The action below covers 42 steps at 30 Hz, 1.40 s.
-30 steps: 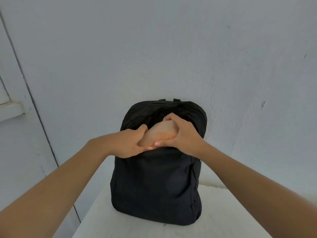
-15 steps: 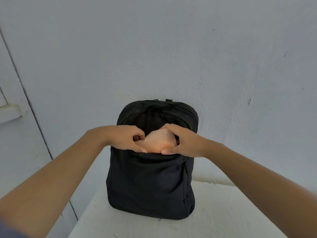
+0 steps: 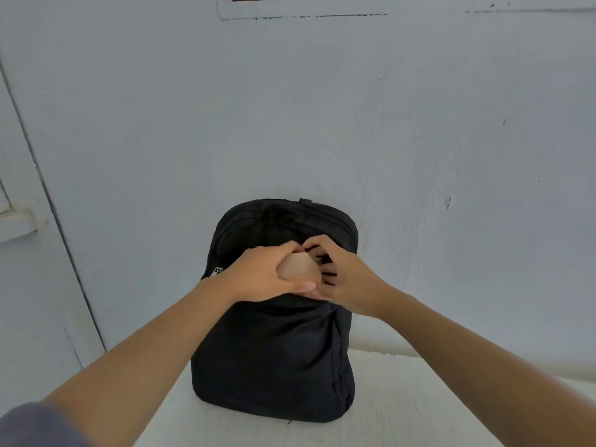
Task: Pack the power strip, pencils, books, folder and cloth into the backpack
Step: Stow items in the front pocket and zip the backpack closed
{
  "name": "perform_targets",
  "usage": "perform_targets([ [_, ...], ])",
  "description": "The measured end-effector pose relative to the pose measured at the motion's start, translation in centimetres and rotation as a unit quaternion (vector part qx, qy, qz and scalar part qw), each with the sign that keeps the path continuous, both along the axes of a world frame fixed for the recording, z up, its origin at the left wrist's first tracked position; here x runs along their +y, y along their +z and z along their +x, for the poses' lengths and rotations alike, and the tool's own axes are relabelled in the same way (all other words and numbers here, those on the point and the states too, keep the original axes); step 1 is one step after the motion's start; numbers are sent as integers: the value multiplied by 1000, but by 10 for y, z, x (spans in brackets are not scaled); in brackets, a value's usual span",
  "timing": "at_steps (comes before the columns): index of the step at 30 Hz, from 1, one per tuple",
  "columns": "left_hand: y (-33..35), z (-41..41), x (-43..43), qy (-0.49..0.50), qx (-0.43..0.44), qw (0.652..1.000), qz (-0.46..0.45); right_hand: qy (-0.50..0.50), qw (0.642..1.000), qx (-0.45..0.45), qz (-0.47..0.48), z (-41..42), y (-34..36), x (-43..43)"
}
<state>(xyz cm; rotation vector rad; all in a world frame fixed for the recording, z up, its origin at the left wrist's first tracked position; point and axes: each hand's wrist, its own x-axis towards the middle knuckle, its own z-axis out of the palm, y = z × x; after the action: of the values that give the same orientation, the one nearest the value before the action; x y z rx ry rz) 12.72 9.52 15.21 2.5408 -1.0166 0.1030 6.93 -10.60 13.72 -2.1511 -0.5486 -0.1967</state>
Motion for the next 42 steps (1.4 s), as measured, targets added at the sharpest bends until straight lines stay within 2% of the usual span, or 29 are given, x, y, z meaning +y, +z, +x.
perform_targets([
  [2, 4, 7, 1, 6, 26, 1000, 2, -36, 998, -41, -36, -1, -5, 0],
  [5, 4, 18, 14, 23, 54, 998, -26, -69, 991, -36, -105, -4, -9, -5],
  [9, -2, 17, 24, 60, 46, 993, -94, -88, 984, -63, -142, -11, -19, -7],
  [12, -4, 13, 19, 55, 41, 993, -98, -114, 964, -110, -215, -17, -22, -8],
  [15, -3, 13, 18, 53, 43, 993, -96, -109, 962, -118, -219, -22, -11, -14],
  [18, -6, 11, 10, 54, 36, 996, -62, -73, 962, -127, -229, -23, -7, -14],
  [22, -4, 0, -11, 6, 6, 999, 51, -77, 948, -158, -266, -17, -17, -4],
  [26, 0, 5, -2, -34, 85, 993, 76, -75, 951, -174, -246, -16, -12, -4],
  [28, 2, 6, 6, -66, 131, 988, 48, -73, 951, -179, -240, -18, -6, -3],
  [30, 5, 4, 17, -83, 172, 981, -40, -64, 950, -174, -249, -25, 0, 0],
  [32, 7, 7, 26, -78, 179, 974, -118, -63, 957, -124, -256, -30, 5, 1],
  [33, 7, 8, 29, -75, 169, 975, -120, -70, 955, -99, -272, -31, 5, 1],
  [35, 4, 7, 28, -73, 153, 983, -74, -91, 941, -91, -312, -26, 3, 1],
  [37, 2, 5, 20, -74, 138, 988, -16, -114, 939, -106, -308, -21, 1, 4],
  [42, 13, -1, 2, -87, 105, 985, 105, -132, 918, -108, -359, -15, 1, 12],
])
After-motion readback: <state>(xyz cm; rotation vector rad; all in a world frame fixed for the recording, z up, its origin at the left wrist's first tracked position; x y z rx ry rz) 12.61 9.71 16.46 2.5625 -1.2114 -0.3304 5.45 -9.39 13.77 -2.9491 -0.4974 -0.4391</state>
